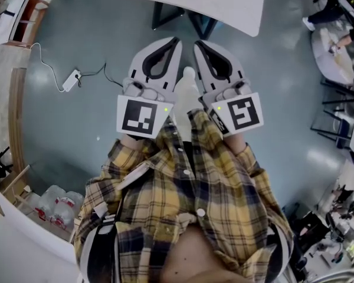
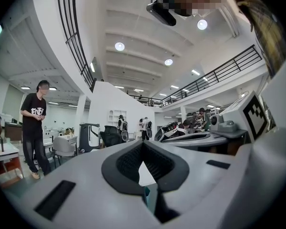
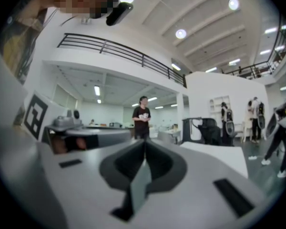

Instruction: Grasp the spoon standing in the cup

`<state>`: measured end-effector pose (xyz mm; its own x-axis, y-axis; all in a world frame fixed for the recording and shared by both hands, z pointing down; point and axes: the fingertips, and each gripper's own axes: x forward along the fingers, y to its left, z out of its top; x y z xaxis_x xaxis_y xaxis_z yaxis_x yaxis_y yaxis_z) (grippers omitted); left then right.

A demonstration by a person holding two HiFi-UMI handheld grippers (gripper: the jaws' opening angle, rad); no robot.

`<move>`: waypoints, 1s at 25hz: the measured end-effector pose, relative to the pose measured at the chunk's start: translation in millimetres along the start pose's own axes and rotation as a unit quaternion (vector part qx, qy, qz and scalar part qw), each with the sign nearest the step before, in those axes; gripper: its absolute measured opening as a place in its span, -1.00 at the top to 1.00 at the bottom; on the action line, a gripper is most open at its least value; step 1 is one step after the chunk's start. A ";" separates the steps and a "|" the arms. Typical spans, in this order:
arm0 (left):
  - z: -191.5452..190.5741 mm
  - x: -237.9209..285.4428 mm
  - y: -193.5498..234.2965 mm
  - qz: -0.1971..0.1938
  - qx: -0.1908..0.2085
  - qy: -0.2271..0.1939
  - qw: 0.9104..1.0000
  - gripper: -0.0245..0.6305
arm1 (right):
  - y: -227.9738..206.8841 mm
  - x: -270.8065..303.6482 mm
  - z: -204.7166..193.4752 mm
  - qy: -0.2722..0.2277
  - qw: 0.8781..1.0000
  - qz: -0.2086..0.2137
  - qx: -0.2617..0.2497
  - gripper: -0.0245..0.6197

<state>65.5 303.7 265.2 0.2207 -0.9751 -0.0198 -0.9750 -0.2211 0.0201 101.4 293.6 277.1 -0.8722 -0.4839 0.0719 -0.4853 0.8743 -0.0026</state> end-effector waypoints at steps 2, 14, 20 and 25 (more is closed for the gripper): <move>0.7 15.1 10.1 0.006 -0.002 -0.001 1.000 0.88 | -12.2 14.1 1.4 0.003 1.000 0.006 0.000 0.82; 20.3 140.5 54.9 0.034 0.004 -0.009 0.999 0.88 | -110.7 89.3 26.2 0.007 0.999 0.043 -0.009 0.82; 20.0 204.1 58.6 0.039 0.014 -0.005 0.999 0.88 | -164.4 112.8 29.5 -0.002 0.998 0.058 -0.008 0.82; 12.6 236.4 66.5 0.047 0.018 0.002 0.999 0.88 | -196.4 124.5 24.8 -0.001 0.998 0.062 -0.005 0.82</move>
<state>52.6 58.7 249.3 0.1287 -0.9915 -0.0165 -0.9916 -0.1285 -0.0141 86.6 60.8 261.8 -0.9254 -0.3727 0.0696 -0.3737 0.9276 -0.0015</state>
